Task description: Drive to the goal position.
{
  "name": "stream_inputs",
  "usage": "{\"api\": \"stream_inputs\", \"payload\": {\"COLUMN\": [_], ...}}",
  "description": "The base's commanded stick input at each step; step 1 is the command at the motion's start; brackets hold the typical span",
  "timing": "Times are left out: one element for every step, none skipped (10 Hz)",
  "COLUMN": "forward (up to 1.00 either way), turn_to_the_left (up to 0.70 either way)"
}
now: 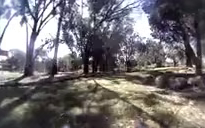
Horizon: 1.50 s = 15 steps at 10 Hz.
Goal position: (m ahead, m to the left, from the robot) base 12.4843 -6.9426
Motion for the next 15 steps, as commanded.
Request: {"api": "stream_inputs", "payload": {"forward": [0.7, 0.7, 0.7, 0.7, 0.7, 0.7, 0.7, 0.7, 0.7, 0.7, 0.7, 0.7, 0.7, 0.7, 0.7], "turn_to_the_left": [0.0, 0.0, 0.0, -0.1, -0.25, 0.0, 0.0, 0.0, -0.04, -0.19, -0.2, -0.06, 0.0, 0.0, -0.27]}}
